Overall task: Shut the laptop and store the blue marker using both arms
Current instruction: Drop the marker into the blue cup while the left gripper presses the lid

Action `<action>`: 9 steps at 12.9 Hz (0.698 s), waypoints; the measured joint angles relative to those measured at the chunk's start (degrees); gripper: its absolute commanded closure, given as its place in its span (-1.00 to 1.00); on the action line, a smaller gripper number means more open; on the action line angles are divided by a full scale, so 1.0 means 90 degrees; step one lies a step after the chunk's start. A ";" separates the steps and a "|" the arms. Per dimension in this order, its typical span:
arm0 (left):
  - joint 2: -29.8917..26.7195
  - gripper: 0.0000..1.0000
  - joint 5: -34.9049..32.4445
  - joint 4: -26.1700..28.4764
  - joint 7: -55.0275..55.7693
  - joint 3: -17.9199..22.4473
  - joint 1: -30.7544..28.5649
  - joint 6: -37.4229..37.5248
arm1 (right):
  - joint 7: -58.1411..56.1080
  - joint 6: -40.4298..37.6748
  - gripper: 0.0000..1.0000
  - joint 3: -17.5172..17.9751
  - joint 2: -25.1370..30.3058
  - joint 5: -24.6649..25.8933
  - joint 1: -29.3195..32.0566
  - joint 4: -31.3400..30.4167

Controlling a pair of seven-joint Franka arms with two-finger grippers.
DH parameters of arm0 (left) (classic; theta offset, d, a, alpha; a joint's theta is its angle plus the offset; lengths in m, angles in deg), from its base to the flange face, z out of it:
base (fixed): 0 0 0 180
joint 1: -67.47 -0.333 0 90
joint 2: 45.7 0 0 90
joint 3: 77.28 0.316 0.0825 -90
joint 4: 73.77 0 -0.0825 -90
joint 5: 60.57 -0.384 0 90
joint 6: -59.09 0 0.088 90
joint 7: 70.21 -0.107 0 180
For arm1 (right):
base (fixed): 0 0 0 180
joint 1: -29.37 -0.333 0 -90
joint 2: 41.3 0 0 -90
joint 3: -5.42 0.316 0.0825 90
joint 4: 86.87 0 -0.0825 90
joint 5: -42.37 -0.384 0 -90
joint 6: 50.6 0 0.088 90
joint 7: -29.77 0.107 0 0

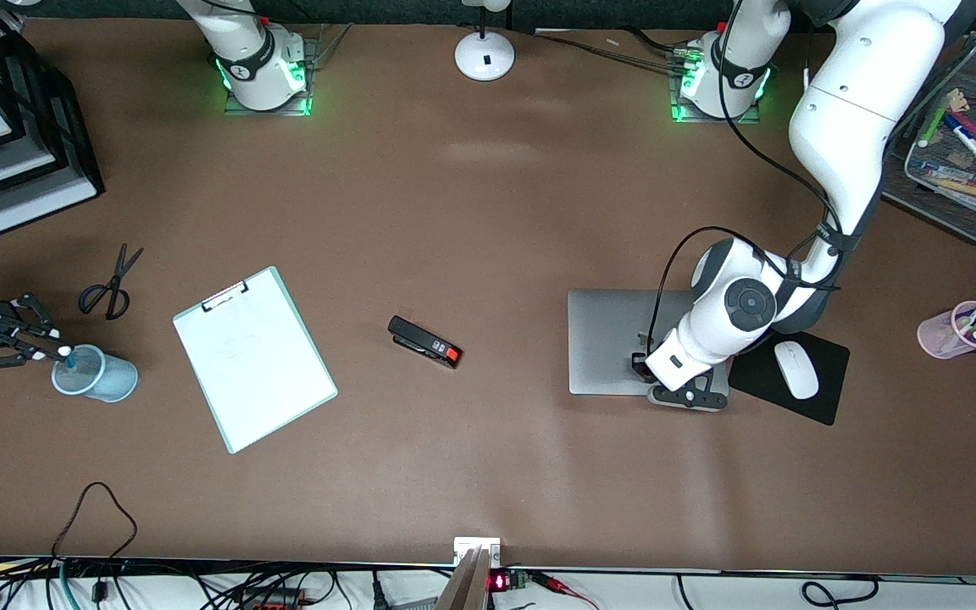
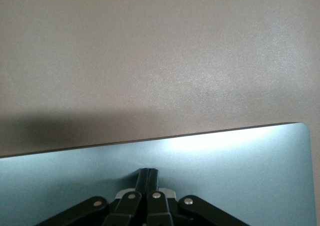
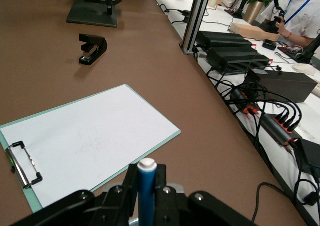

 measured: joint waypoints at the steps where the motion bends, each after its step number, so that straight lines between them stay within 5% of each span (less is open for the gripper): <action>1: 0.0000 1.00 0.0000 0.0000 0.0000 0.0000 0.0000 0.0000 | -0.0015 -0.0001 1.00 0.0000 -0.0048 -0.0079 0.0029 0.0000; 3: 0.0000 1.00 0.0000 -0.0006 0.0000 0.0000 0.0000 0.0000 | -0.0166 -0.0005 1.00 0.0000 -0.0141 -0.0161 0.0071 0.0001; 5: -0.0008 1.00 -0.0002 -0.0060 -0.0004 0.0014 -0.0014 0.0010 | -0.0268 -0.0006 0.61 0.0000 -0.0184 -0.0297 0.0087 0.0001; 6: -0.0051 1.00 -0.0005 -0.0130 -0.0015 0.0015 -0.0033 0.0140 | -0.0269 -0.0005 -0.93 0.0000 -0.0185 -0.0317 0.0089 0.0002; 9: -0.0666 0.80 -0.0011 -0.0345 -0.0083 -0.0008 -0.0045 0.1465 | -0.0269 -0.0005 -1.00 0.0000 -0.0191 -0.0329 0.0091 0.0005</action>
